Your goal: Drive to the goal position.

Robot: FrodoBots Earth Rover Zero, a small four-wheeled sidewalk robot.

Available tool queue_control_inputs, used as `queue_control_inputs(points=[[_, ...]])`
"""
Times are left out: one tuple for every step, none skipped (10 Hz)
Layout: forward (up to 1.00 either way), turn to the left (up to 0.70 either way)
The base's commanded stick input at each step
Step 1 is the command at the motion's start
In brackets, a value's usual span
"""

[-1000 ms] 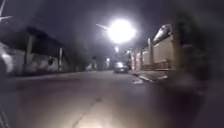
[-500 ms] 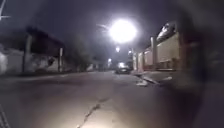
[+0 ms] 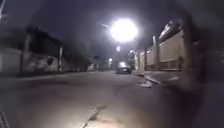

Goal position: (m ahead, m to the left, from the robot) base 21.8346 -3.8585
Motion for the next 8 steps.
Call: queue_control_inputs(points=[[0.7, 0.0], [0.7, 0.0], [0.7, 0.0], [0.7, 0.0], [0.7, 0.0], [0.7, 0.0], [0.7, 0.0], [0.7, 0.0]])
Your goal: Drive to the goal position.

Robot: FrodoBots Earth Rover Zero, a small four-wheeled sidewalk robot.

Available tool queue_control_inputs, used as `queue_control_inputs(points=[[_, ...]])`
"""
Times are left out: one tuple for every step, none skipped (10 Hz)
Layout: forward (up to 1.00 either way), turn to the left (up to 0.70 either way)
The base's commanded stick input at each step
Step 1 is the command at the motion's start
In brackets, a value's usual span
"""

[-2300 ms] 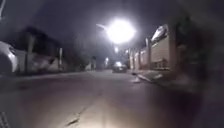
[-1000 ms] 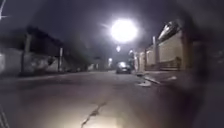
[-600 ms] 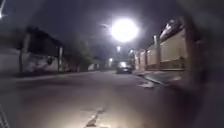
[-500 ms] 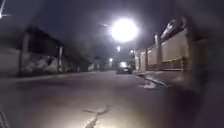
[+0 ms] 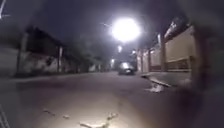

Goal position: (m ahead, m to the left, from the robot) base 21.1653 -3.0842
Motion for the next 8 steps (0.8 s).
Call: queue_control_inputs(points=[[0.7, 0.0], [0.7, -0.21], [0.7, -0.35], [0.7, -0.35], [0.7, -0.35], [0.7, -0.35], [0.7, -0.24], [0.7, 0.0]])
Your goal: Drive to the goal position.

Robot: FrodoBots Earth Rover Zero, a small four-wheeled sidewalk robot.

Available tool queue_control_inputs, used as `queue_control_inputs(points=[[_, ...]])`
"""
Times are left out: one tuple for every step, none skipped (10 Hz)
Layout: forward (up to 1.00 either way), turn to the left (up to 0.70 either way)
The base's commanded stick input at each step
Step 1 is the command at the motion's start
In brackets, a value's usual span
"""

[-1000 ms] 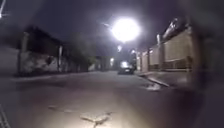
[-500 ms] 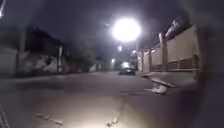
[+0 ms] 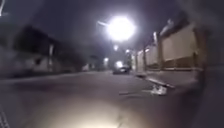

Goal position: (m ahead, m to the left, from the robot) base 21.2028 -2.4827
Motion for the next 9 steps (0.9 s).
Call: queue_control_inputs(points=[[0.7, 0.0], [0.7, 0.0], [0.7, 0.0], [0.7, 0.0], [0.7, 0.0], [0.7, 0.0], [0.7, 0.0], [0.7, 0.0], [0.7, 0.0]])
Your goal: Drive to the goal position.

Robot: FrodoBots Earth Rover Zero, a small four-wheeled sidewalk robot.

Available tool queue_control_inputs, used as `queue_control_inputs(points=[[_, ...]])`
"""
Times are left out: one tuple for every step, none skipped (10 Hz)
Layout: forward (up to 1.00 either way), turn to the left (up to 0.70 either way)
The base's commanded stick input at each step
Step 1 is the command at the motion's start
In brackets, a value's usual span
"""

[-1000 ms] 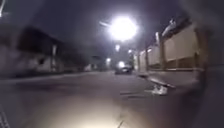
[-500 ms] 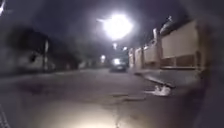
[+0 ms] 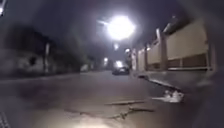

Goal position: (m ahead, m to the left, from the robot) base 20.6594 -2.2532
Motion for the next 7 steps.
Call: queue_control_inputs(points=[[0.7, 0.0], [0.7, 0.0], [0.7, 0.0], [0.7, 0.0], [0.7, 0.0], [0.7, 0.0], [0.7, 0.0]])
